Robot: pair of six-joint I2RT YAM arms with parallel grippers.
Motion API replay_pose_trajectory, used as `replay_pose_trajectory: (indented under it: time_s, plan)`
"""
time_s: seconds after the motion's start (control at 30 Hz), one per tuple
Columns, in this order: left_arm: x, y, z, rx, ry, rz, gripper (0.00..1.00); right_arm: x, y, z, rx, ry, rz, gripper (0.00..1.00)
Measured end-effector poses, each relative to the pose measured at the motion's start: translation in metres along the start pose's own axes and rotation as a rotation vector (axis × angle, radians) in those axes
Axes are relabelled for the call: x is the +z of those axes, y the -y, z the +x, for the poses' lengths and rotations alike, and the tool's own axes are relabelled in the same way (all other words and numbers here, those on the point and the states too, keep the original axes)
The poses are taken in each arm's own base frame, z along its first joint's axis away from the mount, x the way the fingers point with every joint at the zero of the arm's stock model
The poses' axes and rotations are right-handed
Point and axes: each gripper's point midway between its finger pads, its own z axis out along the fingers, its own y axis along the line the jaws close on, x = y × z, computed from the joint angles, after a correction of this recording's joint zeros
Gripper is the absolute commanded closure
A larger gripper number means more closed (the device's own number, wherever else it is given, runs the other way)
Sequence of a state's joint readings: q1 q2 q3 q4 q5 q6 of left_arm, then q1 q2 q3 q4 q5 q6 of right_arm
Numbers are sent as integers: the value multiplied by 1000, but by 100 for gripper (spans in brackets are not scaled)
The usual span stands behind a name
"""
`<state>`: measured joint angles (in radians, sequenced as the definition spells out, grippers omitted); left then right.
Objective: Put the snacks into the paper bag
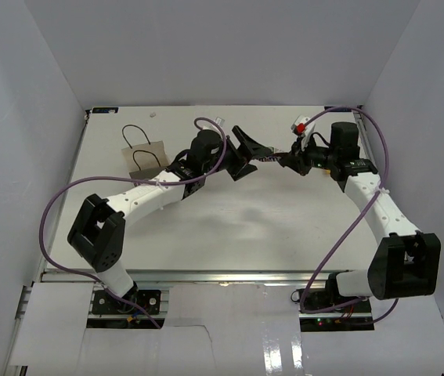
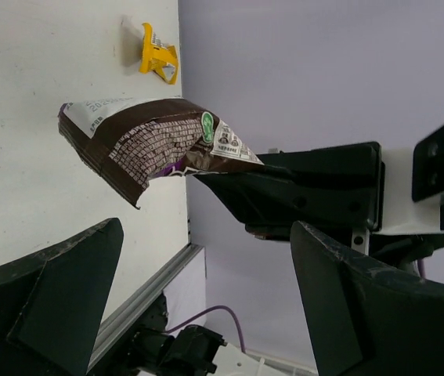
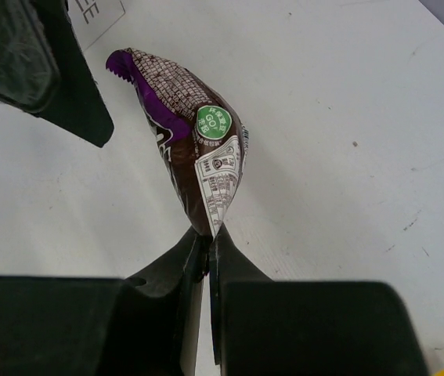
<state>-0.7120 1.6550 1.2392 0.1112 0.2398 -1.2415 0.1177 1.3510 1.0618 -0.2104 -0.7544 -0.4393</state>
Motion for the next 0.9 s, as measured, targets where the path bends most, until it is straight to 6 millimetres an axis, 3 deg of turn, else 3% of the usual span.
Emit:
replay_pose_trajectory:
  time_s: [0.23,0.47,0.73,0.9]
  plan:
    - [7,-9,-6,-114,42,-40,2,4,-6,2,-74,-32,35,92]
    - [10,-16,-16,-166,106,-73,2,8,-27,-14,-171,-12,12,92]
    - [12,-27,-24,-210,161,-117,23,12,-44,-28,-220,10,13,92]
    - [12,-28,-27,-214,177,-120,48,18,-50,-24,-219,8,9,90]
